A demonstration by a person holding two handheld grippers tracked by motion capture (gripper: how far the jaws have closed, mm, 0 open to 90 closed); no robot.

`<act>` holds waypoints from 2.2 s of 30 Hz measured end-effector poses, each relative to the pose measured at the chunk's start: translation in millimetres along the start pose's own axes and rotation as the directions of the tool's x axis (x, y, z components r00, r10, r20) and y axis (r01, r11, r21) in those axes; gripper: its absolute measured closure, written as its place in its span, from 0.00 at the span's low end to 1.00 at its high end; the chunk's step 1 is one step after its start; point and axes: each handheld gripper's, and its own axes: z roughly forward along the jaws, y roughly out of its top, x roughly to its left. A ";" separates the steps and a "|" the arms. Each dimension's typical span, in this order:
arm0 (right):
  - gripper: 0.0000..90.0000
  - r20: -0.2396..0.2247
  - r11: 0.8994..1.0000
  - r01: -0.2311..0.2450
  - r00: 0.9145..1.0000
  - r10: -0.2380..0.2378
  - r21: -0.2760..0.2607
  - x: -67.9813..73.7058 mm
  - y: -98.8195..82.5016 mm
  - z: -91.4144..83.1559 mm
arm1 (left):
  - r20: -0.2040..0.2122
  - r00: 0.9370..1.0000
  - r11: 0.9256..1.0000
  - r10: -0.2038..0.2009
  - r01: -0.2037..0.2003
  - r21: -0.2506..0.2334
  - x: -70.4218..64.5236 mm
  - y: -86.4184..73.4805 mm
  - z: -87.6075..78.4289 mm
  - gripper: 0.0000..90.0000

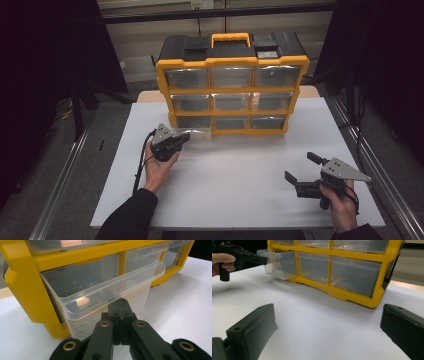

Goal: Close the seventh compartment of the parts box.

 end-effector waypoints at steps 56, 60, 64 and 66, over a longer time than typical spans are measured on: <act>0.00 0.001 1.000 -0.002 1.000 0.002 0.003 0.0 -0.2 -0.3 | -0.039 0.998 0.999 -0.049 0.048 -0.012 8.6 3.1 17.1 1.00; 0.00 0.000 1.000 -0.001 1.000 0.001 0.000 -0.1 -0.1 -0.4 | -0.040 0.998 0.999 -0.052 0.052 -0.013 9.3 3.1 17.2 1.00; 0.00 0.001 1.000 -0.002 1.000 0.002 0.001 0.0 -0.1 -0.3 | -0.035 0.998 0.999 -0.051 0.051 -0.017 10.2 3.2 17.8 1.00; 0.00 0.000 1.000 0.001 1.000 -0.001 -0.001 0.0 -0.1 -0.1 | -0.044 0.998 0.999 -0.040 0.039 -0.010 11.0 3.8 17.8 1.00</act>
